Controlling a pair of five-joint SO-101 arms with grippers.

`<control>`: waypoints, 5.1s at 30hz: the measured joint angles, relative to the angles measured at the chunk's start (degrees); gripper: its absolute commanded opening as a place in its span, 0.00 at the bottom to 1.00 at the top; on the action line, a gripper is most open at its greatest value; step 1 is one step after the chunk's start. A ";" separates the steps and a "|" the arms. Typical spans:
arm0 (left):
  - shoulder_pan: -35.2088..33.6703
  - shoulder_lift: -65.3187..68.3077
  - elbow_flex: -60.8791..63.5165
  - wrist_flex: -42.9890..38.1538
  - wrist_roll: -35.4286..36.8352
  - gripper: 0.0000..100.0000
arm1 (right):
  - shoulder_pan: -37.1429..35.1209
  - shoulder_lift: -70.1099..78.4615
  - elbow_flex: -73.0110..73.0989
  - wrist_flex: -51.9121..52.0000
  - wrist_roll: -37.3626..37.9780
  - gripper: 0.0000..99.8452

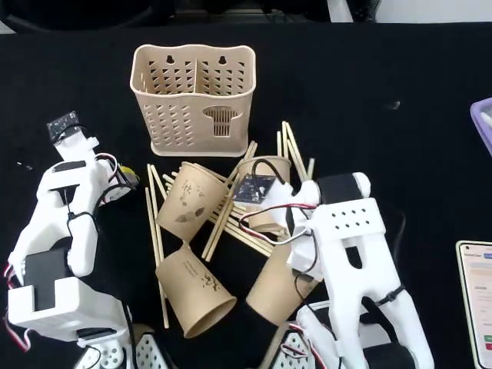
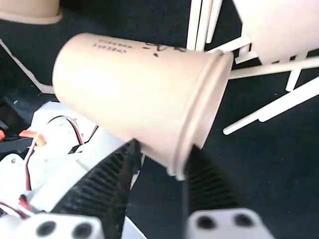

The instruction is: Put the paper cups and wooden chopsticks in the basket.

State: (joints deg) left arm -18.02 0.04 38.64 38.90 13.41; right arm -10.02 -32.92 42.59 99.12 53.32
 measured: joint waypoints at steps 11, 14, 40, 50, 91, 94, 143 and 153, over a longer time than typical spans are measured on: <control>0.00 0.00 0.00 0.00 0.00 0.29 | 2.81 0.00 -8.44 0.18 0.26 0.01; 0.00 0.00 0.09 -0.26 0.00 0.29 | 2.81 0.00 -8.70 0.18 0.26 0.01; 0.09 0.00 0.44 -0.35 0.00 0.29 | 20.13 -48.53 -10.29 -7.03 -3.16 0.01; 0.09 -0.18 0.53 -0.53 0.00 0.29 | 12.40 -43.78 -12.31 -29.27 -21.71 0.01; 0.09 -0.18 0.53 -0.53 0.00 0.29 | -13.98 42.11 -71.38 -34.20 -26.73 0.22; 0.09 -0.18 0.53 -0.53 0.00 0.29 | -13.98 42.11 -74.37 -30.68 -26.73 0.26; 0.09 -0.18 0.53 -0.53 0.44 0.29 | -28.31 24.09 -20.04 -42.81 -29.10 0.21; 0.09 -0.18 0.53 -0.53 0.44 0.29 | -28.31 27.78 -20.13 -37.98 -22.15 0.14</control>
State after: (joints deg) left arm -17.93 -0.13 39.16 38.37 13.85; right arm -38.33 -5.14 22.46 61.14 31.16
